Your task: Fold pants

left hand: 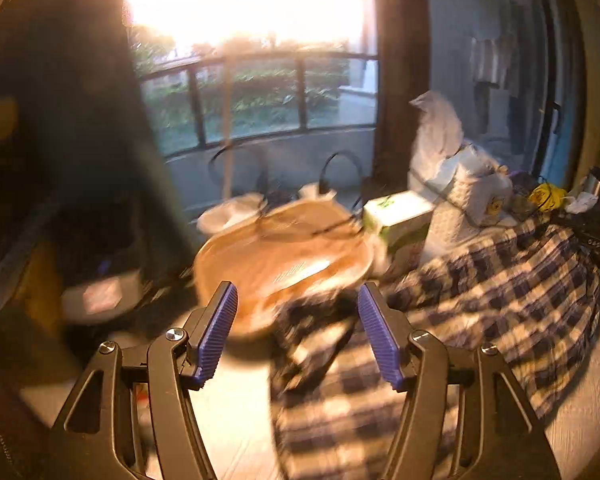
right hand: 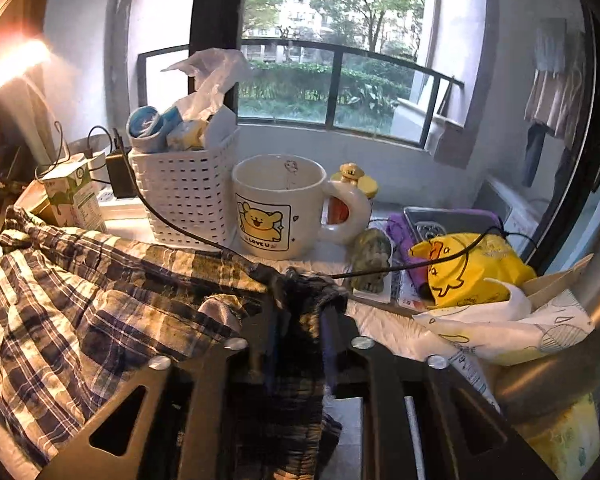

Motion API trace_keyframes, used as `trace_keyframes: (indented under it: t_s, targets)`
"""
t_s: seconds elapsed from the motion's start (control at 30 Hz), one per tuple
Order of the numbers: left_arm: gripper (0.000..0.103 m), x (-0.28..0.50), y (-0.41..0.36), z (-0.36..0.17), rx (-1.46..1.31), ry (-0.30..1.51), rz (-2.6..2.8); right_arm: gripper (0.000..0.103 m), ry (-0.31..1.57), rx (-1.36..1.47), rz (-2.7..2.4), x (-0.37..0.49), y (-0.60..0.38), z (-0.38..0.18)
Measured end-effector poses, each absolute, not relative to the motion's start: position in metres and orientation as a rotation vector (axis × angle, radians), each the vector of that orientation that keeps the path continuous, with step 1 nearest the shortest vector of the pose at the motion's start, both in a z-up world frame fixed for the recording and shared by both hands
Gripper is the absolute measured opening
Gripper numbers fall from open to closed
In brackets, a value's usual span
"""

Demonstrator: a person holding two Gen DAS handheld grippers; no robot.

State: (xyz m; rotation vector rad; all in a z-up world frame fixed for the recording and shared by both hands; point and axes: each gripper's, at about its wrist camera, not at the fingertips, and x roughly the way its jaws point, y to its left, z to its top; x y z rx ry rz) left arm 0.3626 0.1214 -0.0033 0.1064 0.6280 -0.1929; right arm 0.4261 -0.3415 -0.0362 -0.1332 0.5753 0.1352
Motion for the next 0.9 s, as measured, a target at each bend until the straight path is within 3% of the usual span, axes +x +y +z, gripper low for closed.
trace_keyframes:
  t_s: [0.07, 0.13, 0.37, 0.63, 0.7, 0.73, 0.77, 0.9]
  targets:
    - [0.064, 0.351, 0.13, -0.01, 0.087, 0.678, -0.176, 0.066, 0.572, -0.126, 0.126, 0.422, -0.344, -0.034]
    - [0.064, 0.334, 0.136, -0.022, 0.057, 0.738, -0.18, 0.073, 0.559, -0.118, 0.107, 0.411, -0.349, -0.031]
    - [0.064, 0.282, 0.143, -0.071, -0.092, 0.902, -0.208, 0.073, 0.624, 0.0, 0.064, 0.361, -0.379, -0.042]
    - [0.063, 0.284, 0.14, -0.088, -0.1, 0.935, -0.224, 0.073, 0.73, 0.188, 0.093, 0.319, -0.4, -0.078]
    - [0.048, 0.284, 0.137, -0.089, -0.099, 0.932, -0.251, 0.073, 0.751, 0.252, 0.123, 0.317, -0.401, -0.087]
    - [0.03, 0.285, 0.135, -0.091, -0.097, 0.945, -0.262, 0.073, 0.755, 0.283, 0.136, 0.318, -0.4, -0.091]
    - [0.021, 0.285, 0.134, -0.092, -0.092, 0.958, -0.26, 0.073, 0.757, 0.316, 0.15, 0.318, -0.401, -0.094]
    - [0.01, 0.277, 0.133, -0.09, -0.098, 0.951, -0.258, 0.073, 0.765, 0.42, 0.203, 0.321, -0.395, -0.1]
